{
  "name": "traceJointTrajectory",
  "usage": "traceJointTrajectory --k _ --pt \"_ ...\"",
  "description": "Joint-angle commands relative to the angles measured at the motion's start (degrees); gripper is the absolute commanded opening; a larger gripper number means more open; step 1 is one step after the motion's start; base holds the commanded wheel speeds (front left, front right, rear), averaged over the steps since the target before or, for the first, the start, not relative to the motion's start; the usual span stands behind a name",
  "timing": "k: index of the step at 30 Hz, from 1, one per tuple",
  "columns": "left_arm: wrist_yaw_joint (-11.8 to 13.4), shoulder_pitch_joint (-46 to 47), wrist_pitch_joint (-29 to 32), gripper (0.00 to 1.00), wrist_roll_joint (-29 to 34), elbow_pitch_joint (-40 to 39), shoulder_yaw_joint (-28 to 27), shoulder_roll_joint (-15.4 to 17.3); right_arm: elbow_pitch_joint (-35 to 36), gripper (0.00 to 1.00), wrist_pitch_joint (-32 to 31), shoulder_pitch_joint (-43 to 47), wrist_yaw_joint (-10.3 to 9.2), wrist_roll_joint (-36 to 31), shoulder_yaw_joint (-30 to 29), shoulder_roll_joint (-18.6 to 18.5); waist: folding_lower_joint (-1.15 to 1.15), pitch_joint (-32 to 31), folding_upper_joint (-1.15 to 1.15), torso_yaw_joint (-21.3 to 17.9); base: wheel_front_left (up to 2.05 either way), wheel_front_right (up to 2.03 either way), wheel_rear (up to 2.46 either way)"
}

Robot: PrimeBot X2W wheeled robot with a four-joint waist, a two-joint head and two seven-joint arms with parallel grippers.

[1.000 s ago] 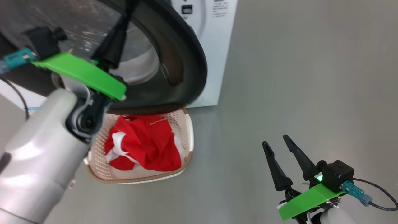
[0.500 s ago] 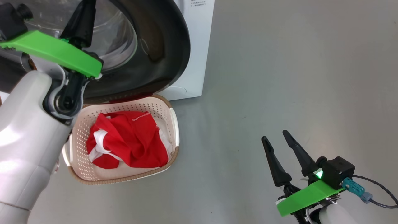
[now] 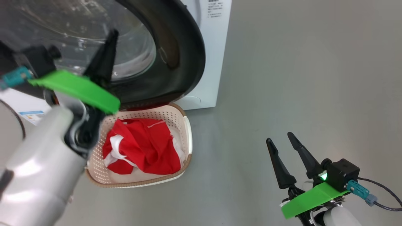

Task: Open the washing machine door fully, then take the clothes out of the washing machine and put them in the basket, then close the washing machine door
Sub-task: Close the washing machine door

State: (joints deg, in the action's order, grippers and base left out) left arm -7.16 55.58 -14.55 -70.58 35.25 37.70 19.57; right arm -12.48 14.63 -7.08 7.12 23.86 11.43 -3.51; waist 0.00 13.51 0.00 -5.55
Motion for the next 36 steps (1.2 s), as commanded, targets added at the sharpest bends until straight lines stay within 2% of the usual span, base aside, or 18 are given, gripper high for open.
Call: traceJointTrajectory --k 1,7,10,13,15,16,18,20,31,36 --pt "-0.3 -0.4 -0.4 0.0 1.0 -1.4 -2.1 1.9 1.2 1.0 0.4 0.3 0.36 -0.3 0.8 -0.4 0.0 -1.1 0.0 1.0 0.0 0.0 0.0" --pt "-0.3 -10.0 -0.4 0.01 4.8 -3.6 -6.3 1.1 1.2 1.0 0.4 1.8 0.36 -0.1 0.2 -1.2 0.0 -3.3 0.0 2.7 0.0 0.0 0.0" --pt "-0.3 -15.1 -0.4 0.2 7.0 -4.6 -10.3 0.7 1.2 1.0 0.4 2.8 0.36 0.0 0.0 -1.7 0.0 -4.5 0.0 3.2 0.0 0.0 0.0" --pt "-0.3 -20.6 -0.4 0.44 9.4 -5.7 -13.8 0.3 1.2 1.0 0.4 3.8 0.36 0.2 -0.2 -2.3 0.0 -5.7 0.0 3.5 0.0 0.0 0.0" --pt "-0.3 -24.0 -0.4 0.49 11.0 -6.5 -16.3 0.0 1.2 1.0 0.4 4.5 0.36 0.4 -0.5 -2.6 0.0 -6.5 0.0 3.6 0.0 0.0 0.0" --pt "-0.3 -25.8 -0.4 0.56 11.9 -7.0 -17.6 0.0 1.2 1.0 0.4 4.8 0.36 0.4 -0.5 -2.7 0.0 -6.9 0.0 3.5 0.0 0.0 0.0" --pt "-0.3 -28.9 -0.4 0.82 14.4 -7.9 -19.6 -0.1 1.3 1.0 0.4 5.4 0.36 0.5 -0.8 -2.9 0.0 -7.5 0.0 3.4 0.0 0.0 0.0" --pt "-0.3 -32.2 -0.4 1.0 17.0 -8.9 -21.8 -0.1 1.3 1.0 0.4 6.1 0.36 0.6 -0.9 -3.1 0.0 -8.3 0.0 3.1 0.0 0.0 0.0" --pt "-0.3 -47.4 -0.4 1.0 24.9 -14.9 -32.8 -3.1 1.9 1.0 0.4 8.9 0.36 0.9 -2.2 -3.9 0.0 -10.5 0.0 0.7 0.0 0.0 0.0" --pt "-0.3 -52.3 -0.4 1.0 30.6 -16.6 -36.4 -3.8 2.1 1.0 0.4 10.0 0.36 0.9 -2.8 -4.4 0.0 -11.2 0.0 0.0 0.0 0.0 0.0"
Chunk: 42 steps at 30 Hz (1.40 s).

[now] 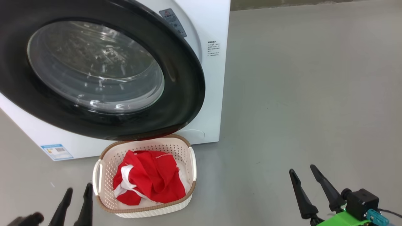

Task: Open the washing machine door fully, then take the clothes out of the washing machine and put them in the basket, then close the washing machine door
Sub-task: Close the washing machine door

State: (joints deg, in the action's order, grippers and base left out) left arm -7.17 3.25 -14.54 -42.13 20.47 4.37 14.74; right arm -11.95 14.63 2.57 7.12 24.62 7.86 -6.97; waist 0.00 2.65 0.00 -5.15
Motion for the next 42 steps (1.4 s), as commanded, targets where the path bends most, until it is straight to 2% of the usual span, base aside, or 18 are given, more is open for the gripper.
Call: traceJointTrajectory --k 1,14,22,30,42 --pt "-0.3 0.0 -0.5 1.0 2.2 -1.8 -3.1 1.1 1.6 1.0 0.4 0.4 0.36 0.1 0.8 -0.9 0.0 -0.4 0.0 -0.4 0.0 0.0 0.0" --pt "-0.3 -7.4 -0.5 1.0 16.7 -10.0 -12.9 -3.5 2.4 1.0 0.4 2.9 0.36 -0.2 -1.4 -1.4 0.0 -1.0 0.0 -1.1 0.0 0.0 0.0" --pt "-0.3 -10.1 -0.5 1.0 25.6 -12.5 -14.9 -6.0 2.6 1.0 0.4 3.5 0.36 -0.4 -1.9 -1.3 0.0 -1.3 0.0 -1.1 0.0 0.0 0.0" --pt "-0.3 -10.5 -0.5 1.0 27.6 -11.9 -15.5 -8.4 1.9 1.0 0.4 3.8 0.36 -0.8 -1.6 -1.0 0.0 -1.4 0.0 -0.9 0.0 0.0 0.0" --pt "-0.3 -10.6 -0.5 1.0 28.3 -12.4 -14.5 -8.7 2.0 1.0 0.4 3.9 0.36 -0.8 -1.5 -1.3 0.0 -1.7 0.0 0.7 0.0 0.0 0.0"
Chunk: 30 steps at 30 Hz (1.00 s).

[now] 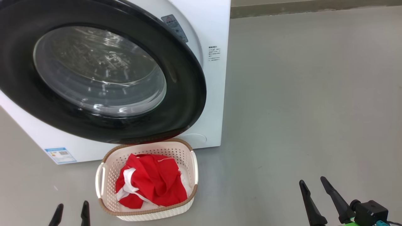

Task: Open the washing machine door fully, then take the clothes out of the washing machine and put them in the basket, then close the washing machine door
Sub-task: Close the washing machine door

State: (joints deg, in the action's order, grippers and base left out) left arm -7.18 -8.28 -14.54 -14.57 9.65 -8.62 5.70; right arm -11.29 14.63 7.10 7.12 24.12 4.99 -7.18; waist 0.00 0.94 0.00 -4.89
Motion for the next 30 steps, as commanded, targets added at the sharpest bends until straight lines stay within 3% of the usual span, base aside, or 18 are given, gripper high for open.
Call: traceJointTrajectory --k 1,6,7,9,15,18,19,30 --pt "-0.3 1.0 -0.5 1.0 0.7 -1.6 -1.3 0.3 1.3 1.0 0.4 -0.7 0.36 -0.3 1.4 -1.1 0.0 0.1 0.0 0.7 0.0 0.0 0.0" --pt "-0.3 1.4 -0.5 1.0 0.8 -1.9 -0.2 0.3 1.5 1.0 0.4 -1.6 0.36 -0.2 2.1 -0.8 0.0 0.4 0.0 2.1 0.0 0.0 0.0" --pt "-0.3 1.5 -0.5 1.0 0.9 -1.9 0.1 0.2 1.5 0.45 0.4 -2.1 0.36 -0.1 2.3 -0.6 0.0 0.6 0.0 2.5 0.0 0.0 0.0" --pt "-0.3 1.7 -0.5 1.0 0.8 -2.1 0.6 -0.1 1.4 0.0 0.4 -3.6 0.36 0.0 3.1 -0.2 0.0 1.1 0.0 3.3 0.0 0.0 0.0" --pt "-0.3 3.3 -0.5 1.0 0.4 -2.9 2.8 -1.0 0.7 0.0 0.4 -11.2 0.36 0.2 7.0 0.9 0.0 3.9 0.0 6.8 0.0 0.0 0.0" --pt "-0.3 4.4 -0.5 1.0 0.0 -3.1 3.9 -1.3 -0.1 0.1 0.4 -15.9 0.36 0.3 8.7 1.2 0.0 5.4 0.0 8.8 0.0 0.0 0.0" --pt "-0.3 4.8 -0.5 1.0 -0.1 -3.2 4.2 -1.4 -0.4 0.0 0.4 -17.6 0.36 0.4 9.2 1.2 0.0 5.9 0.0 9.4 0.0 0.0 0.0" --pt "-0.3 10.4 -0.5 1.0 -1.5 -3.1 7.9 -1.8 -5.0 0.0 0.4 -33.7 0.36 0.8 10.4 1.5 0.0 12.2 0.0 15.8 0.0 0.0 0.0"
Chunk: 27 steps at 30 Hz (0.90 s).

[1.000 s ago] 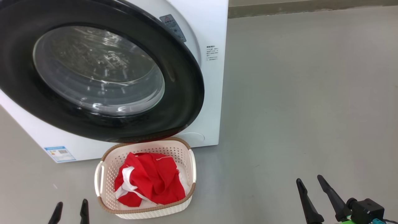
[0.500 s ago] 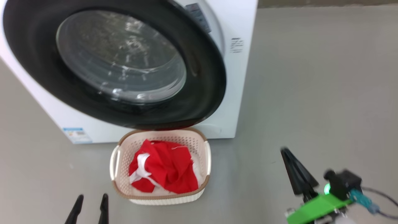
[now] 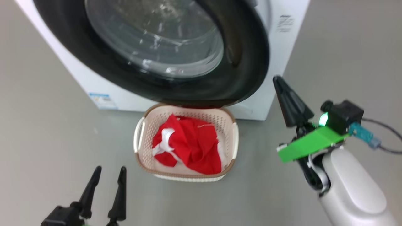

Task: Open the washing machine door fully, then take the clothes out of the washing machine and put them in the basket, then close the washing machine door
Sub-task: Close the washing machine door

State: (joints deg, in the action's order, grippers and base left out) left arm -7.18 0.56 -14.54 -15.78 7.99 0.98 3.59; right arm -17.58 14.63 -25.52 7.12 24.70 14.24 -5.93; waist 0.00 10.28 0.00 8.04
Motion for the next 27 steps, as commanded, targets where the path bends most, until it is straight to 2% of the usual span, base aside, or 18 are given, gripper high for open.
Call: traceJointTrajectory --k 1,14,27 --pt "-0.3 2.1 -0.5 1.0 -0.5 -1.4 -1.4 0.2 0.7 0.0 0.4 -2.1 0.36 0.2 1.0 0.2 0.0 3.5 0.0 3.3 0.0 0.0 0.0" --pt "-0.3 7.9 -0.5 1.0 -2.7 -0.8 2.1 -0.4 -4.3 0.0 0.4 -11.0 0.36 -0.4 -2.8 -0.3 0.0 11.5 0.0 8.0 0.0 0.0 0.0" --pt "-0.3 11.3 -0.5 1.0 -3.8 -1.5 3.2 -0.6 -4.0 0.0 0.4 -17.5 0.36 -1.1 -6.9 -1.1 0.0 16.3 0.0 9.9 0.0 0.0 0.0"
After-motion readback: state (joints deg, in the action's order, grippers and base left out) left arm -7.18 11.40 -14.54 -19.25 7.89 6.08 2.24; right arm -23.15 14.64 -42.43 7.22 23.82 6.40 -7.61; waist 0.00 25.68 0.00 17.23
